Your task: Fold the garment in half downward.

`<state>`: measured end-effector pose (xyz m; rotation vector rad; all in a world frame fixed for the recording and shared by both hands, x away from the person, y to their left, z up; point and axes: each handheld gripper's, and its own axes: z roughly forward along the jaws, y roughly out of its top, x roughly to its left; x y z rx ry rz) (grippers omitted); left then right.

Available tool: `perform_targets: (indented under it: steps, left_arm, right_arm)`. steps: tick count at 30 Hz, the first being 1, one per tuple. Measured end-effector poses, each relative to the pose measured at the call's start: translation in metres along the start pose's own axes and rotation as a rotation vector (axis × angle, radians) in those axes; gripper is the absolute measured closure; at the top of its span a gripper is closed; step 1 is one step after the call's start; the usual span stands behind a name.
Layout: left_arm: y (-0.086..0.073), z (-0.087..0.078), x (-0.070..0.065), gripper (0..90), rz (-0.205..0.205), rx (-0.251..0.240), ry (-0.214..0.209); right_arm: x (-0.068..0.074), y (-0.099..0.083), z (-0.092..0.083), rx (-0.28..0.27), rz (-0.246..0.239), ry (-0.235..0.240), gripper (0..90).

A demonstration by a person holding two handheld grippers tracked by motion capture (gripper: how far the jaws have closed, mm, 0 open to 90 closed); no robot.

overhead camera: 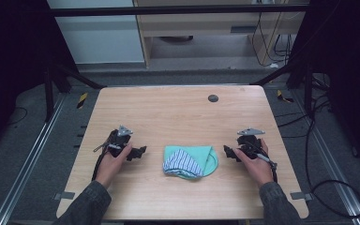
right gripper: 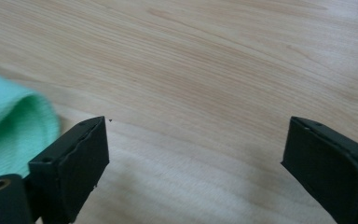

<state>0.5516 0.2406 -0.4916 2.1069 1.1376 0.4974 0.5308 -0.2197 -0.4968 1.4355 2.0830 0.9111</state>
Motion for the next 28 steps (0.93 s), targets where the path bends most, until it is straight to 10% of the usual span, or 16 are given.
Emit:
perform_targets:
  steps: [8, 28]
  left_arm:
    - [0.0, 0.009, 0.013, 5.2, -0.035, -0.012, 0.061]
    - [-0.002, 0.021, 0.011, 0.0, -0.052, 0.011, 0.063]
  right_arm:
    - [0.002, 0.013, 0.018, -0.019, 0.047, -0.053, 8.4]
    - [0.01, 0.007, 0.03, 0.013, 0.114, -0.126, 0.2]
